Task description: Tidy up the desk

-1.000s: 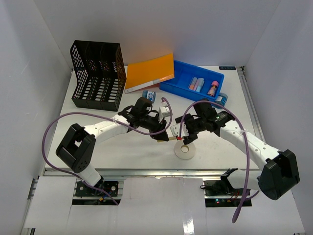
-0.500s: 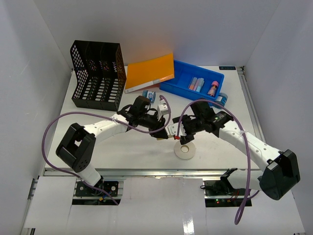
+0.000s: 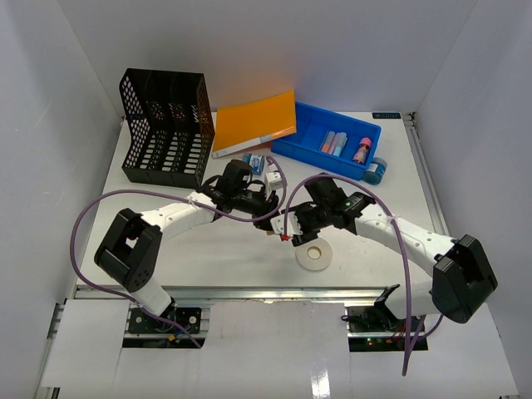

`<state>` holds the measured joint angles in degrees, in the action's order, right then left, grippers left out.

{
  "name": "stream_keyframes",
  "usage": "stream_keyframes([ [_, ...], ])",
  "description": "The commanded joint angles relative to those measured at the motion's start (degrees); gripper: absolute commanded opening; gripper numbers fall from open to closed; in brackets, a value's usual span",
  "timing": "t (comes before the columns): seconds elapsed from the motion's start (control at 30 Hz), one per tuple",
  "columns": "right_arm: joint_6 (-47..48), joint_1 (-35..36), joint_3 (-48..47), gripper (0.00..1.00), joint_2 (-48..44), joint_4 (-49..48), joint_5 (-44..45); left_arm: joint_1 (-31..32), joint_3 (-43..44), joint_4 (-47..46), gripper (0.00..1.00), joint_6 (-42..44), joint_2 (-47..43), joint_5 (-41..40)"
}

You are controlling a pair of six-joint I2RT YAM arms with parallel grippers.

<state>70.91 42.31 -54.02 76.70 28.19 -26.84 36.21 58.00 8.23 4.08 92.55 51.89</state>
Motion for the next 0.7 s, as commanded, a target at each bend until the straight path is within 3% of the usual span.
stream_keyframes([
  [0.0,-1.19,1.46,-0.77,0.56,1.68,-3.99,3.96,-0.40,0.32,-1.87,0.21,-0.48,-0.93,3.13],
  [0.23,-0.80,2.25,-0.74,0.38,1.72,-4.01,5.16,-0.93,0.16,-2.44,0.22,-1.30,-1.12,3.16],
  [0.4,-0.45,2.28,-0.53,0.22,1.11,-3.49,5.01,-2.02,-0.40,-4.43,0.33,-3.56,-1.30,3.57],
  [0.47,-0.16,2.28,-0.18,0.16,0.70,-3.43,5.07,-2.94,-0.86,-5.99,0.50,-6.16,-1.81,2.93],
  [0.57,0.09,2.25,0.63,0.11,-0.09,-3.47,5.04,-5.57,-2.34,-10.08,0.86,-10.13,-3.59,2.68],
  [0.63,0.32,2.21,1.35,0.10,-0.67,-3.61,5.29,-7.79,-4.53,-17.06,0.98,-13.71,-5.53,3.18],
  [0.67,0.42,2.11,1.84,0.10,-0.94,-3.72,5.50,-8.81,-5.56,-18.97,0.98,-15.01,-6.34,3.34],
])
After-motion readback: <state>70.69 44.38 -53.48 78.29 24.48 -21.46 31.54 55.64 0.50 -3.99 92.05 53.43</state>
